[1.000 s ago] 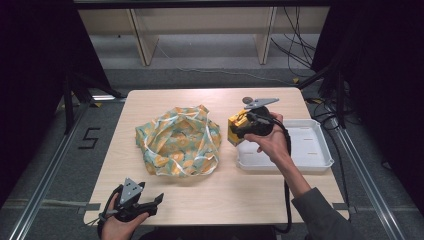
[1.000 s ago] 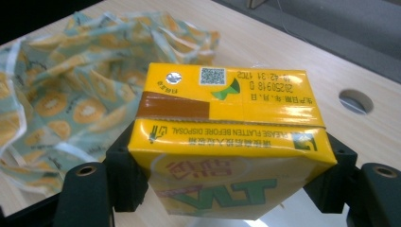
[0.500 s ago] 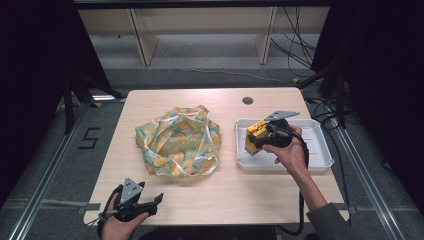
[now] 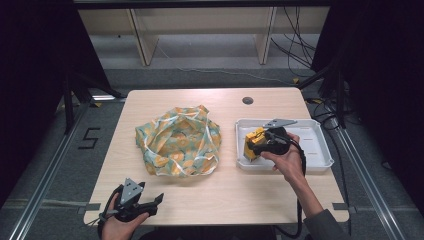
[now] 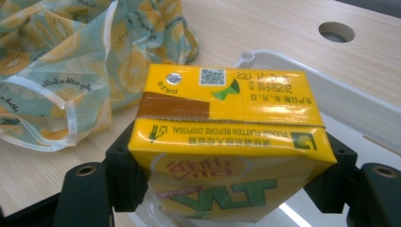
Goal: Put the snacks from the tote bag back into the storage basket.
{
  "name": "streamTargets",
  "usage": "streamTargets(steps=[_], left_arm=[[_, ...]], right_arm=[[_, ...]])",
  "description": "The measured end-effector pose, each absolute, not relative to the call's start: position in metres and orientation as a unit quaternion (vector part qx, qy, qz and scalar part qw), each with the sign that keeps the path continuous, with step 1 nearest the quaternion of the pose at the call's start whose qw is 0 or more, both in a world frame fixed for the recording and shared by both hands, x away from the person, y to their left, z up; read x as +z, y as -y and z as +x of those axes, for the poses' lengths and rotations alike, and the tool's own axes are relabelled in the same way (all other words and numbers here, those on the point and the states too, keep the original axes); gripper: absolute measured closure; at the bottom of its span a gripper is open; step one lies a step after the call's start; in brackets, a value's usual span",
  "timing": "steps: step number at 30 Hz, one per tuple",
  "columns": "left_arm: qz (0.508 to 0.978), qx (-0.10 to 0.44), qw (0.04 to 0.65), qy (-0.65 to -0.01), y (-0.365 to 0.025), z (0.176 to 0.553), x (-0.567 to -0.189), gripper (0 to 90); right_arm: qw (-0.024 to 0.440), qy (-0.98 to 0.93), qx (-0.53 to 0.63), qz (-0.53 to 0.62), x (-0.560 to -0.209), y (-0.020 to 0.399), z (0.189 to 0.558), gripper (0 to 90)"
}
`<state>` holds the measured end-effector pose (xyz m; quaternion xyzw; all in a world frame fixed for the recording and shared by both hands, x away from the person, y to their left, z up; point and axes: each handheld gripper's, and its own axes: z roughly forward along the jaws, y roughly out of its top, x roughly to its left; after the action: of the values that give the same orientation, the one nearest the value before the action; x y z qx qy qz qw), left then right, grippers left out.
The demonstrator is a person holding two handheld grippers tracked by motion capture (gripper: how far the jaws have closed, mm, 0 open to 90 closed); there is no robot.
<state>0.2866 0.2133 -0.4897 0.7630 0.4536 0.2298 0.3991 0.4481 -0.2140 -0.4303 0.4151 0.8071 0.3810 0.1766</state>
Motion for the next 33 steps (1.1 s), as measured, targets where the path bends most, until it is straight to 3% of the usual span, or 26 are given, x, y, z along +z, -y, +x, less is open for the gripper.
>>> streamTargets(steps=[33], left_arm=[[0.765, 0.232, 0.400, -0.448, -0.212, 0.286, -0.489, 24.4]], right_arm=[[0.174, -0.816, 0.361, 0.417, -0.447, 0.207, 0.450, 30.4]])
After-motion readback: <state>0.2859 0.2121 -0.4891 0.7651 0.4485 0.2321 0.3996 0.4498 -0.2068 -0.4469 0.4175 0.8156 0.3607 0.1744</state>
